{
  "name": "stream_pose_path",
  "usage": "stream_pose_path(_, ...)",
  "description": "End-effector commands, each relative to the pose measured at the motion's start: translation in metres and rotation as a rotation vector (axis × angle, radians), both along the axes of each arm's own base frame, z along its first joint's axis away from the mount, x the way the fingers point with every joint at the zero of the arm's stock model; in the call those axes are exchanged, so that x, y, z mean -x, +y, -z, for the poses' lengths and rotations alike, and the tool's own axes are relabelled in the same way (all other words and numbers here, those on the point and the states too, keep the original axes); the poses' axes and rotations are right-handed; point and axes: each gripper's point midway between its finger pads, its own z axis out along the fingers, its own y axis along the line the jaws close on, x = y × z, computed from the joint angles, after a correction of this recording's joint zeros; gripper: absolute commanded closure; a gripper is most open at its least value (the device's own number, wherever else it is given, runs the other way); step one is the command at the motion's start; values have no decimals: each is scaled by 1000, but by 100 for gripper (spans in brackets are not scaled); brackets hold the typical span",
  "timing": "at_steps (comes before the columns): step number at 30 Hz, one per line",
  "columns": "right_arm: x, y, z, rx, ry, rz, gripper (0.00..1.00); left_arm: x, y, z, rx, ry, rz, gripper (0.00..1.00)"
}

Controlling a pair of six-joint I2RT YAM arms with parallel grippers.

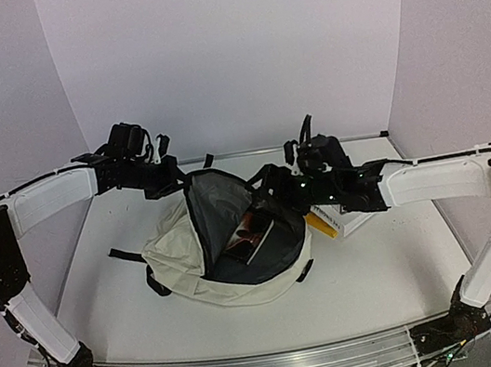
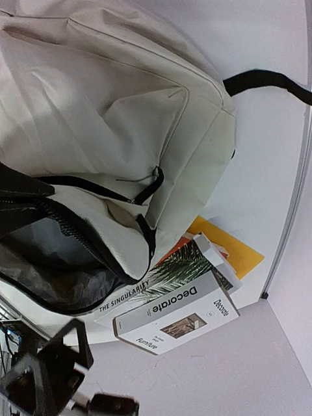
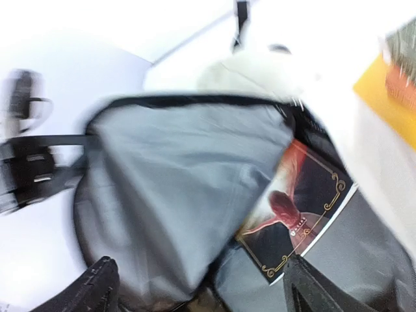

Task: Pack the student bag
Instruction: Place the book in the student bag.

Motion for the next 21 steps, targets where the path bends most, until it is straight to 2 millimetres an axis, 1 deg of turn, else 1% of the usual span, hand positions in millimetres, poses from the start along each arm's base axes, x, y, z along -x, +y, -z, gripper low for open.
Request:
stream_pose_path(1, 7, -40, -33, 161, -105, 45, 5, -15, 12, -21, 71, -62, -44, 100)
stream_pose_path(2, 6, -52, -37, 196, -110, 66, 3, -17, 15, -19, 72, -57, -50, 100)
stream_pose_path(5, 0, -84, -48, 239, -123, 124, 2, -18, 21, -15, 67, -48, -63, 100)
stream_pose_path(8, -14, -127, -49, 230, -94, 194, 2, -18, 26, -11, 60, -40, -79, 100)
stream_pose_path(9, -16, -139, -44, 228, -77, 210, 2, -17, 28, -8, 54, -37, -83, 100)
stream_pose_path(11, -24, -177, -42, 225, -59, 291, 2, -17, 31, 0, 41, -26, -90, 100)
stream_pose_path(12, -24, -188, -38, 224, -42, 303, 2, -16, 32, 6, 34, -15, -92, 100)
stream_pose_path(13, -27, -207, -38, 221, -37, 342, 2, -16, 34, 11, 28, -4, -93, 100)
stream_pose_path(16, -30, -254, -27, 219, 2, 440, 2, -14, 35, 25, 13, 24, -90, 100)
stream_pose_path(17, -28, -267, -17, 220, 27, 461, 2, -13, 35, 30, 9, 30, -86, 100)
stream_pose_path(19, -30, -294, -5, 206, 64, 506, 2, -12, 36, 37, 0, 36, -80, 100)
stream_pose_path(21, -30, -309, 7, 204, 95, 526, 2, -11, 38, 47, -15, 46, -84, 100)
